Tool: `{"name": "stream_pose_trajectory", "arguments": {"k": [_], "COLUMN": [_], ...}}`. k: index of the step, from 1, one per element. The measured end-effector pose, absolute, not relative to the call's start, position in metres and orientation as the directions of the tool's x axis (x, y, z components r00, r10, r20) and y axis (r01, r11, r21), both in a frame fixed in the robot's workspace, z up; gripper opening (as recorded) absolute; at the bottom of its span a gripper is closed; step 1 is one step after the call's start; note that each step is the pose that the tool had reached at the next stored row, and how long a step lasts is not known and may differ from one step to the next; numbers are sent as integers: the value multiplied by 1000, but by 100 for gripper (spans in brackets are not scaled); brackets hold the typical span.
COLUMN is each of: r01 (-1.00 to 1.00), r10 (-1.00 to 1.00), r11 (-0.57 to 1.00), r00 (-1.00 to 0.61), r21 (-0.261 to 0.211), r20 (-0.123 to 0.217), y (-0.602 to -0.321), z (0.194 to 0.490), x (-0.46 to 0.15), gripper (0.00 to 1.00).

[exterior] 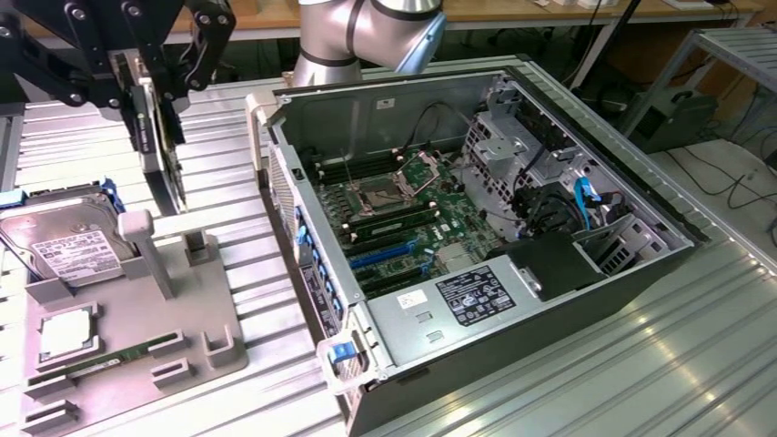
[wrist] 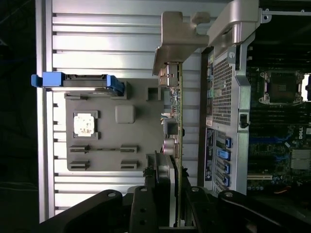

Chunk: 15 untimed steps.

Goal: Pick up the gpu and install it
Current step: 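Pick up the gpu and move the gpu toward the slot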

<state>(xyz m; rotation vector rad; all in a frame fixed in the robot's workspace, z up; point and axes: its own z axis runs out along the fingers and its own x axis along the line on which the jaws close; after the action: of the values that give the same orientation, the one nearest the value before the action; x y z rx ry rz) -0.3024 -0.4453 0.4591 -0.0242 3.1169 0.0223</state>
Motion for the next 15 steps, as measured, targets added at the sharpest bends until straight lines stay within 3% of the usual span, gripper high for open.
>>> {"name": "stream_pose_trajectory", "arguments": {"k": [15], "r01": [-16], "r10": [-15], "r11": [1000], "r00": [-1000], "r21": [14], "r20": [-25], "y": [-445], "z": [459], "x": [-278], "gripper": [28]}}
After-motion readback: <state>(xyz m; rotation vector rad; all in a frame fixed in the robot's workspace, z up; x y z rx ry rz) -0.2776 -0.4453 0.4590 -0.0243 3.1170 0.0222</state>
